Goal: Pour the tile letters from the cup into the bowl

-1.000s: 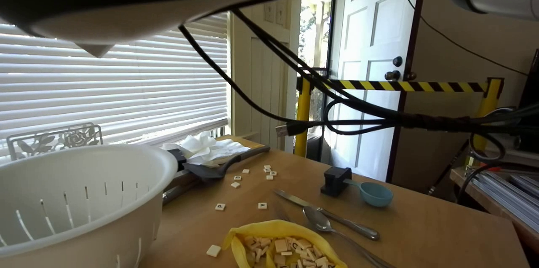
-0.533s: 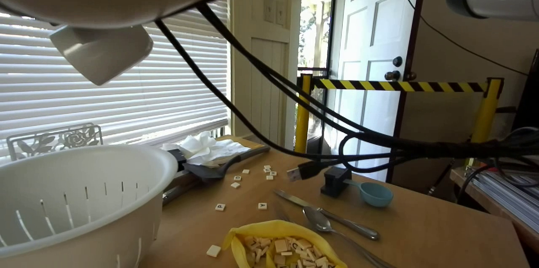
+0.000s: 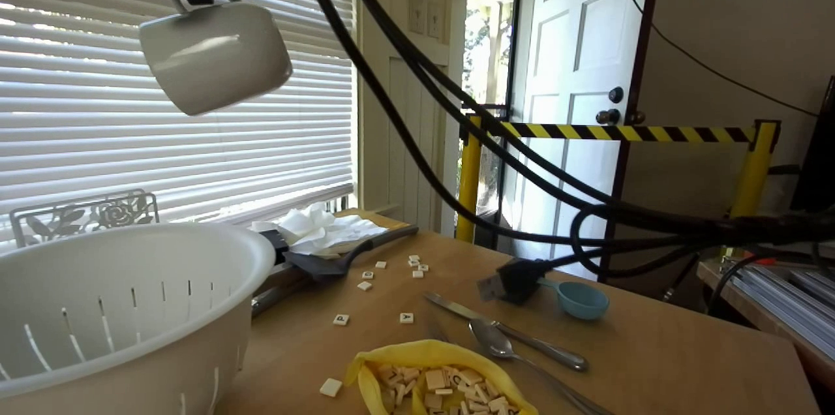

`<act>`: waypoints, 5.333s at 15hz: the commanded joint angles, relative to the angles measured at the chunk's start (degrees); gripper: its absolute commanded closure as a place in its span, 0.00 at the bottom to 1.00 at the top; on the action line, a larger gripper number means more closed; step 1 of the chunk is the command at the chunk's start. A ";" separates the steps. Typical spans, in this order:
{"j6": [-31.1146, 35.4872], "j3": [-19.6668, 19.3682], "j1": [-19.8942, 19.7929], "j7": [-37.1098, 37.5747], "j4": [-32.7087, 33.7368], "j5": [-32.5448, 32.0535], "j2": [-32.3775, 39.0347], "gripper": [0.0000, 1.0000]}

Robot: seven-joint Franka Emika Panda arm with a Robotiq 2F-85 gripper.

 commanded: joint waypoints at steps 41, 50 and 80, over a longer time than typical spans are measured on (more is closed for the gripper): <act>10.21 -6.40 -14.63 85.40 2.16 27.58 13.68 0.97; 11.00 -10.94 -12.57 102.61 2.08 26.37 15.12 0.97; -10.42 -4.64 -18.23 132.52 0.08 40.12 11.60 0.97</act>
